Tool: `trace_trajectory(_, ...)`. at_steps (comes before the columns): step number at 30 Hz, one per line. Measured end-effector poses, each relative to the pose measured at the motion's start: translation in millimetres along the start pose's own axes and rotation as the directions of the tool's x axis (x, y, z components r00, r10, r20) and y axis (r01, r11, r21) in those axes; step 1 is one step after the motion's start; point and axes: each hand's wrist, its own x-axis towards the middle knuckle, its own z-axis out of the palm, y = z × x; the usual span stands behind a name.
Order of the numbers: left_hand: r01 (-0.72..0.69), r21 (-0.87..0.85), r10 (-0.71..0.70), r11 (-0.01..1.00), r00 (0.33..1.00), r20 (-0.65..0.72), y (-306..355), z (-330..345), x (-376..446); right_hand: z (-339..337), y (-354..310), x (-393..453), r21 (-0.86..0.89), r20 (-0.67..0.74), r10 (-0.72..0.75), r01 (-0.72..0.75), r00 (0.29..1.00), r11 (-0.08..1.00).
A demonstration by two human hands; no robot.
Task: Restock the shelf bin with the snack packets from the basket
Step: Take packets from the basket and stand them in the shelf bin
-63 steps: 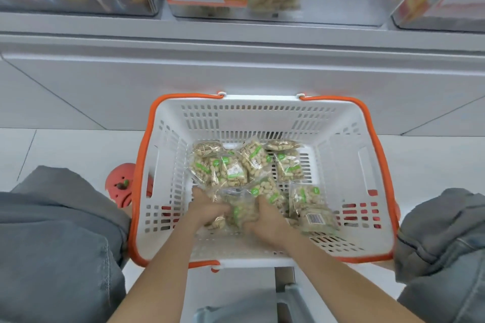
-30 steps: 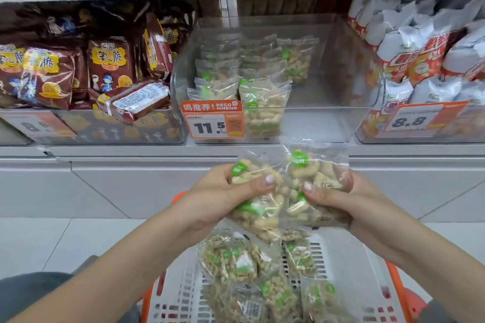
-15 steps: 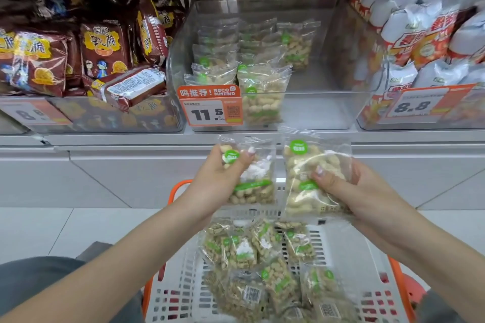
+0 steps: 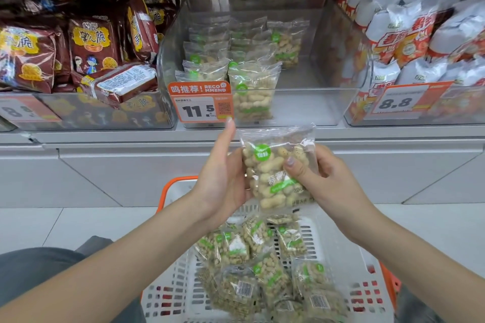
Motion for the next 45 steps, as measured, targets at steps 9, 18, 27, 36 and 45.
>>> trace_trajectory(9,-0.181,0.255,0.192,0.950,0.981,-0.017,-19,12,-8,13,11,-5,0.333,0.092,0.081,-0.108,0.992,0.937)
trace_trajectory(18,-0.259,0.461,0.285,0.849,0.958,0.014,-30,12,-6,7,17,5,0.378,0.072,0.071,-0.093,0.995,0.921)
trace_trajectory(27,-0.303,0.534,0.330,0.789,0.943,0.047,-19,4,-2,2,15,9,0.298,0.227,0.069,-0.137,0.972,0.945)
trace_trajectory(36,-0.228,0.790,0.468,0.569,0.880,-0.083,42,-7,22,-48,-61,84,0.201,-0.296,-0.074,0.138,0.952,0.970)
trace_trajectory(45,-0.164,0.969,0.416,0.183,0.906,0.075,60,-35,37,-60,-65,216,-0.192,-0.553,-0.060,-0.057,0.831,0.980)
